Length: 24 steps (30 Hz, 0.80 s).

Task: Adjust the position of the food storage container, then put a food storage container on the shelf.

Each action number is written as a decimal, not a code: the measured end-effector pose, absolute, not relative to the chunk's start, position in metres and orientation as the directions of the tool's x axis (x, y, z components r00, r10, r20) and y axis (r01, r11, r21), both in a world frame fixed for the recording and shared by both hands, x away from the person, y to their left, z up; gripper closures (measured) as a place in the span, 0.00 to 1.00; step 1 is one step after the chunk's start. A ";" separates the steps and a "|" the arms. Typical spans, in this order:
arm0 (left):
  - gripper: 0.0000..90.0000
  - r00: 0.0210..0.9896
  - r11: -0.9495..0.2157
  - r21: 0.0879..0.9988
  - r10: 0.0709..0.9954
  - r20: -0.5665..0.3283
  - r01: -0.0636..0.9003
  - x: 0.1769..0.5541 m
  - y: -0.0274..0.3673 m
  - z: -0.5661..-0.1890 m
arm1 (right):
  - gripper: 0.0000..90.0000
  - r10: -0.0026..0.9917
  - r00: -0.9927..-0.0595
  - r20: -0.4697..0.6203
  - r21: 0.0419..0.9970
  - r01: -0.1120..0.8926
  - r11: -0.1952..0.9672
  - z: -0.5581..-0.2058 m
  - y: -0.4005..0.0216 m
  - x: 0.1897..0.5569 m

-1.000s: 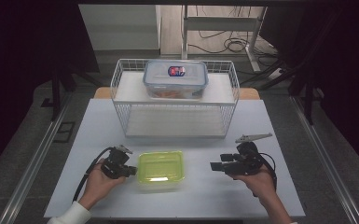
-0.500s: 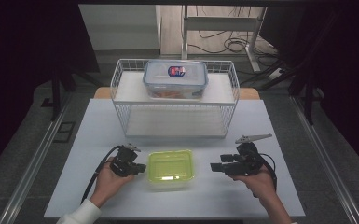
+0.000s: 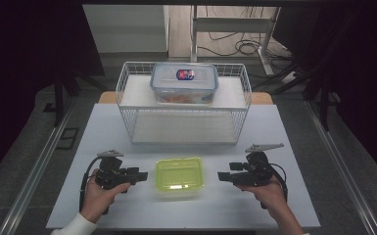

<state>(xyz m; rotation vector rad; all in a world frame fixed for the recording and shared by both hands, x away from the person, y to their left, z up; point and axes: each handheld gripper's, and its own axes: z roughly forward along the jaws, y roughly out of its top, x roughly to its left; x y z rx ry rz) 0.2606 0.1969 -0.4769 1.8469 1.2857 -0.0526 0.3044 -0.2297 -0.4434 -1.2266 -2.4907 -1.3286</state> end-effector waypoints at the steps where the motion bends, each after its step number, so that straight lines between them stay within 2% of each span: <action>1: 0.46 0.463 -0.085 0.614 0.738 -0.490 0.785 0.260 0.198 -0.477 | 0.27 0.616 -0.684 0.391 0.672 0.670 0.316 -0.444 -0.228 0.304; 4: 0.40 0.455 -0.058 0.609 0.721 -0.522 0.791 0.258 0.202 -0.478 | 0.26 0.615 -0.689 0.384 0.672 0.665 0.325 -0.446 -0.223 0.302; 8: 0.36 0.449 -0.032 0.606 0.703 -0.551 0.794 0.258 0.205 -0.480 | 0.25 0.608 -0.688 0.396 0.665 0.672 0.327 -0.449 -0.220 0.302; 17: 0.34 0.431 -0.004 0.595 0.693 -0.578 0.804 0.260 0.207 -0.481 | 0.24 0.613 -0.670 0.418 0.663 0.687 0.297 -0.451 -0.219 0.304; 24: 0.32 0.398 0.035 0.560 0.667 -0.630 0.828 0.267 0.202 -0.489 | 0.28 0.602 -0.656 0.456 0.648 0.708 0.281 -0.457 -0.211 0.307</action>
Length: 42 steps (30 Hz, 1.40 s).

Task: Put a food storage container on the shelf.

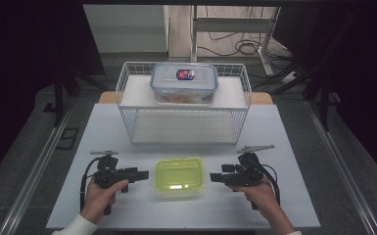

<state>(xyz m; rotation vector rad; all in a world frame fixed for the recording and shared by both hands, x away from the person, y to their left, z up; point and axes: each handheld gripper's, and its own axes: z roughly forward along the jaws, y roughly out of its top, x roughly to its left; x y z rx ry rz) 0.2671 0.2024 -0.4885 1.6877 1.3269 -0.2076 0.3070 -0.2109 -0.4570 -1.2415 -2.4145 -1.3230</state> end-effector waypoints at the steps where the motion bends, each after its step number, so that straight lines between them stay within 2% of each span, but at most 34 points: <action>1: 0.32 0.396 0.035 0.556 0.665 -0.633 0.830 0.268 0.201 -0.490 | 0.29 0.600 -0.655 0.459 0.646 0.710 0.281 -0.458 -0.209 0.307; 6: 0.35 0.378 0.058 0.532 0.639 -0.670 0.845 0.274 0.198 -0.495 | 0.32 0.600 -0.646 0.471 0.633 0.722 0.280 -0.463 -0.203 0.308; 16: 0.40 0.357 0.049 0.496 0.633 -0.687 0.867 0.283 0.193 -0.506 | 0.40 0.600 -0.583 0.547 0.604 0.771 0.199 -0.475 -0.194 0.325; 32: 0.55 0.311 0.056 0.408 0.557 -0.770 0.911 0.295 0.181 -0.524 | 0.48 0.596 -0.548 0.588 0.536 0.815 0.221 -0.502 -0.175 0.335; 35: 0.62 0.292 0.067 0.386 0.541 -0.789 0.920 0.296 0.182 -0.528 | 0.53 0.589 -0.531 0.609 0.519 0.829 0.211 -0.507 -0.175 0.337; 38: 0.70 0.289 0.066 0.380 0.533 -0.795 0.923 0.295 0.182 -0.530 | 0.69 0.562 -0.502 0.657 0.487 0.852 0.191 -0.512 -0.178 0.339; 40: 0.79 0.290 0.054 0.372 0.527 -0.799 0.926 0.295 0.181 -0.531 | 0.79 0.559 -0.483 0.674 0.466 0.865 0.186 -0.516 -0.178 0.340; 42: 0.83 0.290 0.050 0.373 0.539 -0.791 0.926 0.295 0.180 -0.531 | 0.81 0.559 -0.473 0.680 0.458 0.871 0.179 -0.517 -0.179 0.340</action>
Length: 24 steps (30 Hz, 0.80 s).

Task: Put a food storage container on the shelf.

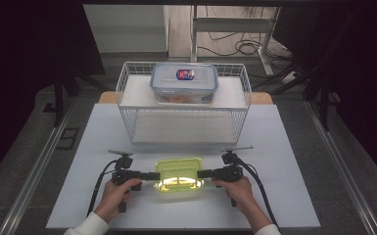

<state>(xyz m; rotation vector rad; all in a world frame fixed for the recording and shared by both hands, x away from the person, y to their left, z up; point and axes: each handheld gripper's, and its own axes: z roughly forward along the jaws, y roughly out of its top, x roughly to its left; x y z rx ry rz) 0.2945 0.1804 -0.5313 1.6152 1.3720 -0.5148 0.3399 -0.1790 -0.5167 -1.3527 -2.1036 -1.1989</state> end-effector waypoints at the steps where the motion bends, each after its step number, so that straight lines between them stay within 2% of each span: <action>1: 0.84 0.289 0.053 0.373 0.532 -0.796 0.926 0.294 0.181 -0.531 | 0.83 0.552 -0.459 0.696 0.448 0.879 0.165 -0.516 -0.180 0.340; 6: 0.90 0.312 0.067 0.398 0.509 -0.802 0.915 0.292 0.183 -0.526 | 0.89 0.532 -0.452 0.716 0.454 0.880 0.136 -0.511 -0.185 0.338; 24: 0.91 0.379 0.052 0.465 0.504 -0.776 0.884 0.283 0.183 -0.509 | 0.89 0.520 -0.532 0.669 0.534 0.830 0.161 -0.492 -0.187 0.330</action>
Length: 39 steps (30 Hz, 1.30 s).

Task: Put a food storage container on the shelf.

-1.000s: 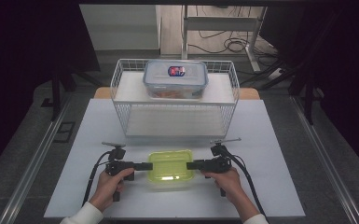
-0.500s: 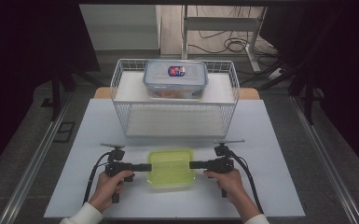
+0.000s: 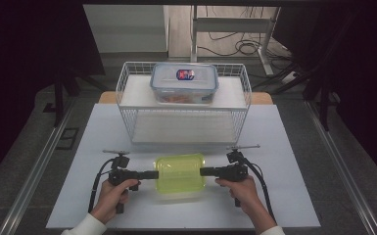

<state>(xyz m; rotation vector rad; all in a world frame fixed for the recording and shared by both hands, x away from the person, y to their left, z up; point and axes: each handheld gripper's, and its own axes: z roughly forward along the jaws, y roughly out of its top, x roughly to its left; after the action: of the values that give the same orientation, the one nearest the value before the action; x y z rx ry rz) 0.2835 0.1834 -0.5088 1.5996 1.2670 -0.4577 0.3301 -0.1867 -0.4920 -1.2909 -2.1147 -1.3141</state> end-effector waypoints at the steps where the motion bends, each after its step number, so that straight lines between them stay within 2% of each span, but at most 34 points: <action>1: 0.91 0.383 0.053 0.470 0.504 -0.774 0.881 0.283 0.184 -0.507 | 0.89 0.518 -0.536 0.667 0.539 0.827 0.161 -0.491 -0.187 0.330; 23: 0.91 0.462 0.047 0.559 0.506 -0.728 0.828 0.272 0.190 -0.477 | 0.89 0.504 -0.645 0.574 0.659 0.729 0.184 -0.454 -0.180 0.318; 39: 0.91 0.493 0.044 0.587 0.495 -0.716 0.808 0.271 0.191 -0.464 | 0.89 0.505 -0.681 0.531 0.704 0.686 0.184 -0.437 -0.180 0.312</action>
<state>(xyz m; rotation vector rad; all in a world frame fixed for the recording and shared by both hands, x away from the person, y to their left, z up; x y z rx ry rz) 0.2714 0.1908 -0.4639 1.6077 1.1466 -0.3466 0.3125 -0.1801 -0.4375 -1.1584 -2.2737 -1.5056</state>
